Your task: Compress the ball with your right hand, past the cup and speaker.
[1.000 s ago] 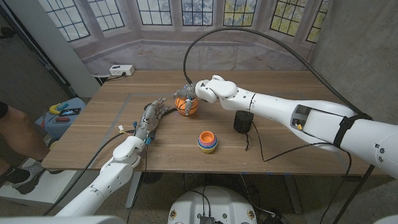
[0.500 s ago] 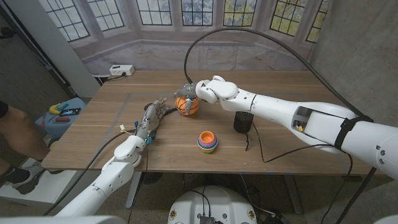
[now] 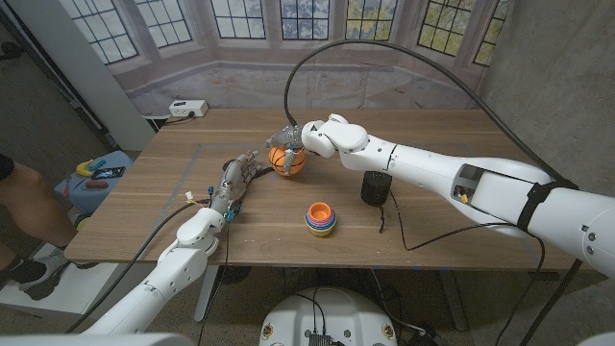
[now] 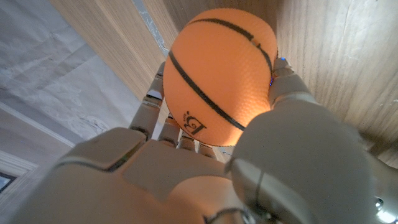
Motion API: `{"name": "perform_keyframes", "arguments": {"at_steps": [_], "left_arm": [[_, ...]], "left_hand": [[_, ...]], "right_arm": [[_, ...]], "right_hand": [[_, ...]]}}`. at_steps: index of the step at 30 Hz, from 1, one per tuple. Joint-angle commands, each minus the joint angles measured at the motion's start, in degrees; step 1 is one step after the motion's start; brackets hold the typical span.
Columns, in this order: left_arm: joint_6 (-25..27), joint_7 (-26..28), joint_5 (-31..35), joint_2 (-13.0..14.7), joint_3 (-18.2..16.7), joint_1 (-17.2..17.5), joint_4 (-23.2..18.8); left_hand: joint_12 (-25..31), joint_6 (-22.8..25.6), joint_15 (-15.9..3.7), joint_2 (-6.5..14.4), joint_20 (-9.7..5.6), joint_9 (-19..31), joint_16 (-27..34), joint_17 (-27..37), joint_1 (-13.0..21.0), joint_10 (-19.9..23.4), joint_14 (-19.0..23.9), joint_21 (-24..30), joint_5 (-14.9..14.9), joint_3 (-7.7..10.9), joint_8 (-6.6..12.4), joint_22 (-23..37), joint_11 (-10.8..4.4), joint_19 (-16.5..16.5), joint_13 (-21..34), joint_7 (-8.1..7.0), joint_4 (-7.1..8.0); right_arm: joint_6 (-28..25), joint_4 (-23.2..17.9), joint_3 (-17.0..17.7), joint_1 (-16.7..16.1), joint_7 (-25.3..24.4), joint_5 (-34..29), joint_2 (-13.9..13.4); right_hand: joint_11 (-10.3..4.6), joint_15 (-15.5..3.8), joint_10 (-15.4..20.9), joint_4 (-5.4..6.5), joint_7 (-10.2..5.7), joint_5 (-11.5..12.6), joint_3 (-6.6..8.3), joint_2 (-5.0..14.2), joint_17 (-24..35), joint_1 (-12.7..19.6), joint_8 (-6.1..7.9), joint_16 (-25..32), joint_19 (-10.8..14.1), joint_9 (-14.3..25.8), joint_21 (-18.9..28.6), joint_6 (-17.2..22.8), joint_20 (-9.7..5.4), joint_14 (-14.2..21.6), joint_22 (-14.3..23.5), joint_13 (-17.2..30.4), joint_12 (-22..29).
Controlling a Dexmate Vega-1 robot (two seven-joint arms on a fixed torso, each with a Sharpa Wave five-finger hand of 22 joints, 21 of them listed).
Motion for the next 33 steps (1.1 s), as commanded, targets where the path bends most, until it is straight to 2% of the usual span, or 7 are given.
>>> {"name": "perform_keyframes", "arguments": {"at_steps": [1, 9, 16, 24, 33], "left_arm": [[0.2, -0.1, -0.1, 0.4, -0.1, 0.1, -0.3], [0.2, -0.2, -0.3, 0.4, -0.2, 0.6, -0.9], [0.0, -0.1, -0.2, 0.5, -0.1, 1.1, -1.8], [0.1, 0.5, 0.2, 0.6, 0.1, 1.8, -3.0], [-0.2, 1.0, 0.3, 0.4, 0.1, 2.5, -3.9]], "left_hand": [[0.4, 0.2, 0.14, 0.2, 0.50, 0.1, 0.0, 0.1, -0.4, 0.4, 0.4, -0.1, -0.2, 0.42, -0.13, 0.2, 0.28, 0.3, 0.1, -0.33, -0.11], [0.4, 0.1, 0.14, 0.2, 0.49, 0.1, 0.0, 0.1, -0.5, 0.5, 0.4, -0.1, -0.2, 0.51, -0.20, 0.2, 0.22, 0.3, 0.1, -0.39, -0.15], [0.3, 0.1, 0.13, 0.2, 0.54, 0.1, 0.0, 0.1, -0.6, 0.5, 0.5, -0.2, -0.2, 0.57, -0.22, 0.2, 0.37, 0.3, 0.1, -0.41, -0.18], [0.3, 0.1, 0.17, 0.2, 0.55, 0.1, 0.0, 0.1, -0.6, 0.5, 0.5, -0.2, -0.2, 0.66, -0.24, 0.2, 0.30, 0.3, 0.1, -0.34, -0.23], [0.3, 0.2, 0.16, 0.1, 0.57, 0.1, 0.0, 0.1, -0.7, 0.5, 0.5, -0.2, -0.2, 0.74, -0.24, 0.2, 0.29, 0.4, 0.1, -0.32, -0.28]], "right_arm": [[-1.3, -3.3, 2.3, -1.2, 1.0, 2.1, -1.3], [-3.0, -7.7, 5.4, -3.0, 2.5, 5.9, -3.3], [-3.8, -10.9, 9.2, -5.0, 3.3, 11.7, -5.4], [-5.4, -15.0, 10.5, -6.6, 3.3, 13.0, -7.7], [-4.7, -17.0, 14.1, -8.3, 2.9, 19.0, -9.5]], "right_hand": [[0.35, 0.02, 0.1, 0.03, 0.14, 0.2, 0.43, -0.04, 0.3, 0.4, 0.25, -0.2, 0.2, 0.1, 0.0, 0.2, -0.03, 0.3, 0.2, 0.3, 0.4], [0.67, 0.23, -0.4, 0.12, 0.40, 0.1, 0.47, -0.04, 0.5, 0.4, 0.04, -0.4, 0.1, 0.1, -0.2, 0.0, -0.06, 0.2, 0.2, 0.6, 0.6], [0.87, 0.35, -0.7, 0.19, 0.49, 0.1, 0.54, 0.04, 0.7, 0.4, -0.19, -0.6, -0.1, 0.1, -0.4, -0.3, -0.04, 0.2, 0.2, 0.9, 0.8], [1.03, 0.54, -0.8, 0.17, 0.39, 0.1, 0.57, -0.03, 0.8, 0.5, -0.25, -0.8, -0.1, 0.1, -0.5, -0.2, 0.00, 0.1, 0.2, 1.2, 0.9], [1.36, 0.85, -1.1, 0.17, 0.41, 0.0, 0.63, -0.04, 1.0, 0.6, -0.29, -1.1, -0.2, 0.1, -0.6, 0.0, 0.09, -0.1, 0.2, 1.4, 1.1]]}}
